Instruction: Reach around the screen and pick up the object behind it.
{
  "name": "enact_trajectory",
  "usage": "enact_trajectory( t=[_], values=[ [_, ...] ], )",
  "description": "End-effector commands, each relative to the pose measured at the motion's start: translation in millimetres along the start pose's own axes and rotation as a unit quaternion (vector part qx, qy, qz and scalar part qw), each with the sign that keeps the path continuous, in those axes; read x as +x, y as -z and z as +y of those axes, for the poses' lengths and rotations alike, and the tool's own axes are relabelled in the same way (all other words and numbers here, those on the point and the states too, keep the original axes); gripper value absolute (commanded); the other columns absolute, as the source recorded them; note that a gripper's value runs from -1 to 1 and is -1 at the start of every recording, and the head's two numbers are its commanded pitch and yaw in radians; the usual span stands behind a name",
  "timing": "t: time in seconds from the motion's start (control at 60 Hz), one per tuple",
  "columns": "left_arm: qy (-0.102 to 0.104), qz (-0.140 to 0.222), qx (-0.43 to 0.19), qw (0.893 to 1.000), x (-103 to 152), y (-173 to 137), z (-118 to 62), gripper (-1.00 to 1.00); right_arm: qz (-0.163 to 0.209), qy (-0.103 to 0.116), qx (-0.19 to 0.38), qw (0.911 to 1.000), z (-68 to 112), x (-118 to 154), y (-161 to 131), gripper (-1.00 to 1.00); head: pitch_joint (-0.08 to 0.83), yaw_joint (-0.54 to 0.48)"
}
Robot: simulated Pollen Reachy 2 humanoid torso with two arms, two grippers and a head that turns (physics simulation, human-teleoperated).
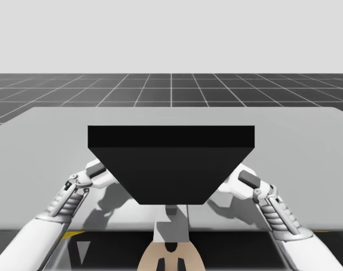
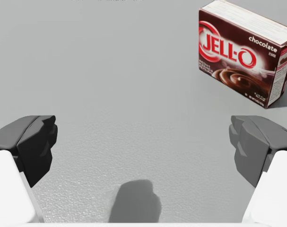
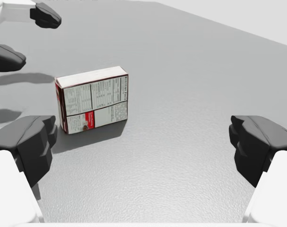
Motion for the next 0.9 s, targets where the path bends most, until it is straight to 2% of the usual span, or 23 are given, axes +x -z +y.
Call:
enact_trajectory(
  t=[0.017,0.217,0.4,0.617,0.733,0.9],
  values=[
    [0.003,-0.003,-0.025,1.000,1,4,-9.2,-1.00,0.002,-0.004,0.006,1.0000,2.0,-5,7,-1.00,0.087,-0.06],
    [-0.001,-0.014,-0.067,0.998,6,23,-24.2,-1.00,-0.001,-0.005,0.005,1.0000,2.2,-5,6,-1.00,0.090,-0.05],
    [-0.002,-0.014,-0.079,0.997,14,47,-23.4,-1.00,-0.001,-0.007,0.004,1.0000,1.5,-5,5,-1.00,0.095,-0.05],
    [-0.007,0.004,-0.107,0.994,23,73,-24.4,-1.00,-0.003,-0.007,0.003,1.0000,0.4,-4,4,-1.00,0.096,-0.05],
    [0.007,0.011,-0.123,0.992,27,86,-32.2,-1.00,-0.003,-0.007,0.002,1.0000,0.4,-3,4,-1.00,0.099,-0.05],
    [0.012,0.022,-0.144,0.989,26,107,-34.1,-1.00,-0.004,-0.009,0.001,0.9999,0.0,-2,3,-1.00,0.104,-0.05]
  ],
)
